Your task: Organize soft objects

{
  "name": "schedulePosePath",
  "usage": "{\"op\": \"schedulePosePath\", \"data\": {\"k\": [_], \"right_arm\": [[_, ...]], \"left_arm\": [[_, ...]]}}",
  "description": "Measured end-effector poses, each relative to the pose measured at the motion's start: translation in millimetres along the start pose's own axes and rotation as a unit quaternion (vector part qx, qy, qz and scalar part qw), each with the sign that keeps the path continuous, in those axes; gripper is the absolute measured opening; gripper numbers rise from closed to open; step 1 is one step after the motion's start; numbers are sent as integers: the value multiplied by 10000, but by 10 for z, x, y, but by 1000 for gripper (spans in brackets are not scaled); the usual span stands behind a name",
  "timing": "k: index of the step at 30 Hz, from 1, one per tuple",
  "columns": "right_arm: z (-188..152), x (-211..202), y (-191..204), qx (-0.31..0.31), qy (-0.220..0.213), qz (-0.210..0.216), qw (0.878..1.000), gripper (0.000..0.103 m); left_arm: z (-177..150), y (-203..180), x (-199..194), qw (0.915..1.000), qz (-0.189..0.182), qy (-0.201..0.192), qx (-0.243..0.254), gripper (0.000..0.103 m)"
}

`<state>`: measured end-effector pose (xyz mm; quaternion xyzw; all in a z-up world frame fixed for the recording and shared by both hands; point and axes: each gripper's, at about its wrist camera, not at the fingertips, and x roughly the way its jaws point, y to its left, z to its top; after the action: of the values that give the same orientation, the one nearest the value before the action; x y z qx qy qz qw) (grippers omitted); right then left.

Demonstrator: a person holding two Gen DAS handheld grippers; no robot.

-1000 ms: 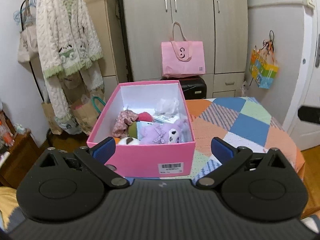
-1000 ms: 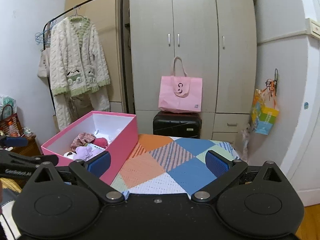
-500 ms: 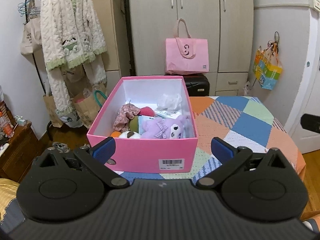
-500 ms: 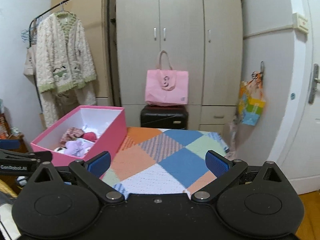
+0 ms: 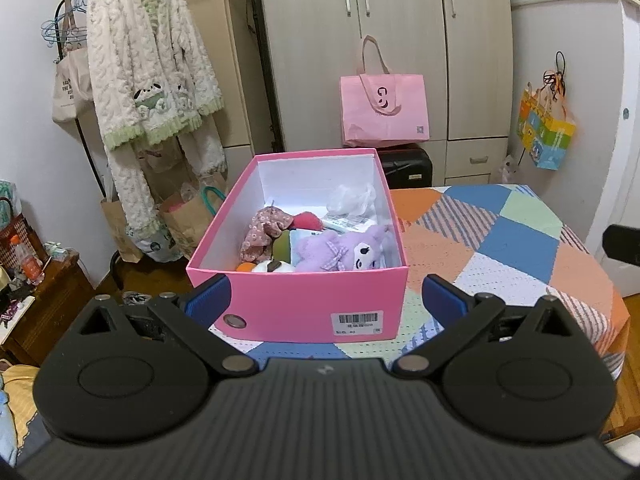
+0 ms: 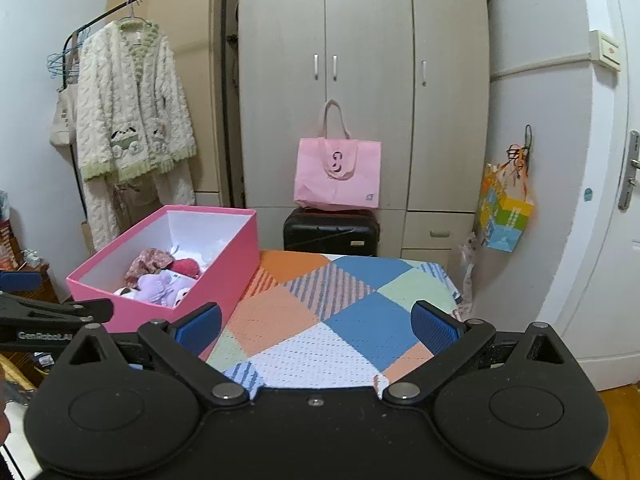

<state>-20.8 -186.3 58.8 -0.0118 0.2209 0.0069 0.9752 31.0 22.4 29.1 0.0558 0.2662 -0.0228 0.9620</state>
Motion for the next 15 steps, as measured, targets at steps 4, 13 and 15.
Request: {"op": "schedulePosePath", "data": {"k": [4, 13, 15], "right_arm": [[-11, -30, 28, -50, -37, -53, 10000, 102], [-12, -106, 41, 27, -209, -281, 9994, 102], [-11, -136, 60, -6, -294, -354, 9989, 102]], "left_arm": [[-7, 0, -32, 10000, -55, -38, -22, 103], [21, -32, -33, 10000, -12, -95, 18, 103], [26, -31, -30, 9999, -40, -95, 3, 103]]}}
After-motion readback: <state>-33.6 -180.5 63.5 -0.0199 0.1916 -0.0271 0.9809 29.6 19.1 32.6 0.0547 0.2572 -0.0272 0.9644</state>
